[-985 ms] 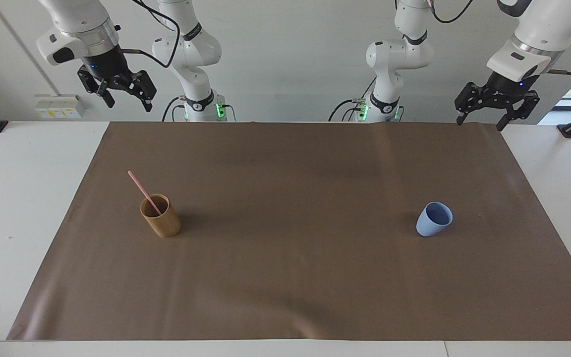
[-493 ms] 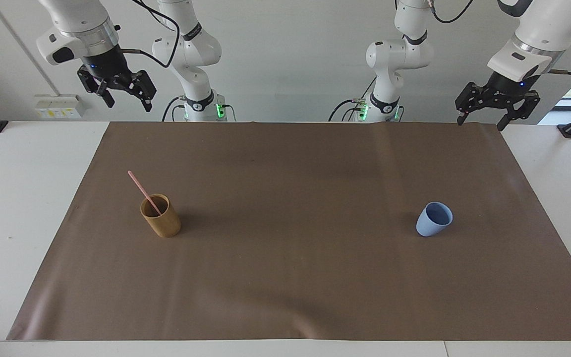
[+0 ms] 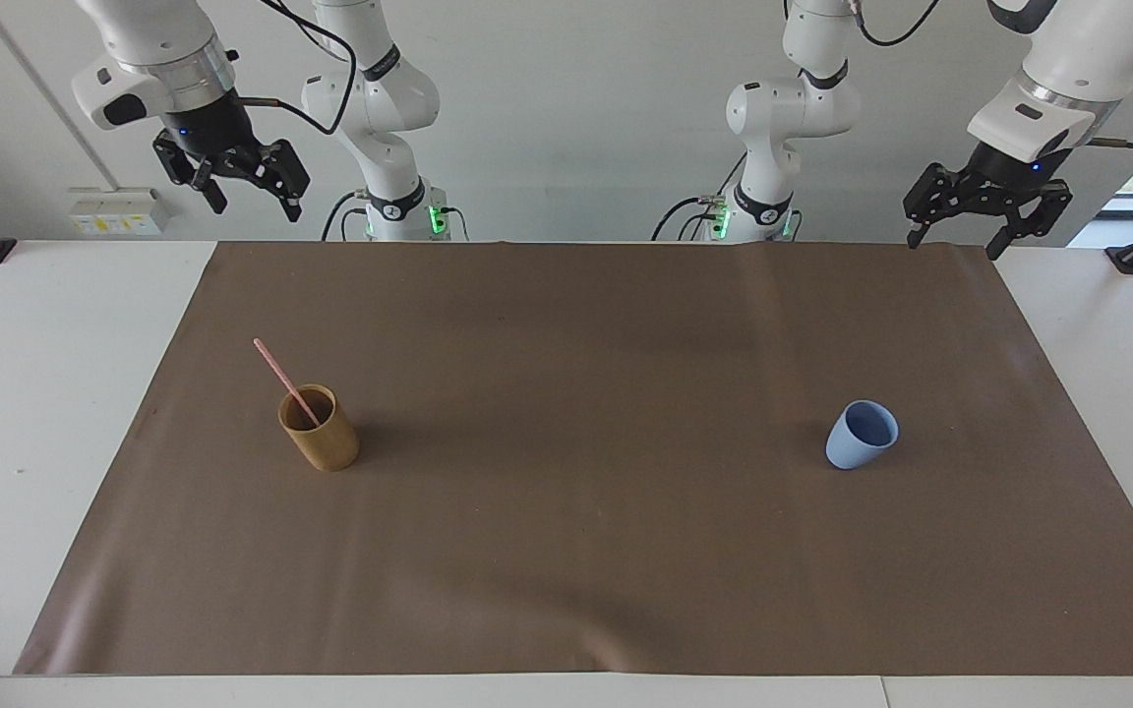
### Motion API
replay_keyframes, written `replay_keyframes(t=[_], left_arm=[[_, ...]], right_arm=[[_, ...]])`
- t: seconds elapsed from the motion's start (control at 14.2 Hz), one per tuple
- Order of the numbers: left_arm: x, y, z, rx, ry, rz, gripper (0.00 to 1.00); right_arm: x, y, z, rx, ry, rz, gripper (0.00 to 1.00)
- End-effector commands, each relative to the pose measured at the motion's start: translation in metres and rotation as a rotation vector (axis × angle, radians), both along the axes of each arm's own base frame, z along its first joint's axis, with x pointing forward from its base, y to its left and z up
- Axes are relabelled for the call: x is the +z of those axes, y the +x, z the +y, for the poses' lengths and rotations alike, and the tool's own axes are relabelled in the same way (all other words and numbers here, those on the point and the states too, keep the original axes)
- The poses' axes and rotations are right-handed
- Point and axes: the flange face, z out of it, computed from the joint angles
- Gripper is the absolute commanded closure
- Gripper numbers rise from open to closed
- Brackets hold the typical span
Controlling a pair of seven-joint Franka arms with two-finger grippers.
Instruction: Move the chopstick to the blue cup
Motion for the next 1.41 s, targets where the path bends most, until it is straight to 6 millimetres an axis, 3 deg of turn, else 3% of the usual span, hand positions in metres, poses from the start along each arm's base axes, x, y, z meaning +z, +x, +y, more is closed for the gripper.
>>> replay_keyframes(t=[0.0, 0.91, 1.13, 1.34], left_arm=[[0.005, -0.005, 0.002, 0.002, 0.009, 0.003, 0.00], [0.001, -0.001, -0.001, 0.001, 0.006, -0.016, 0.00], [-0.033, 0.019, -0.003, -0.005, 0.003, -0.056, 0.00], [-0.086, 0.039, 0.001, 0.005, 0.002, -0.081, 0.00]], right_arm=[[0.000, -0.008, -0.005, 0.016, -0.015, 0.006, 0.00], [-0.001, -0.009, -0.005, 0.013, -0.015, 0.007, 0.00], [-0.001, -0.009, -0.005, 0.013, -0.014, 0.009, 0.00], [-0.001, -0.009, -0.005, 0.013, -0.014, 0.009, 0.00]])
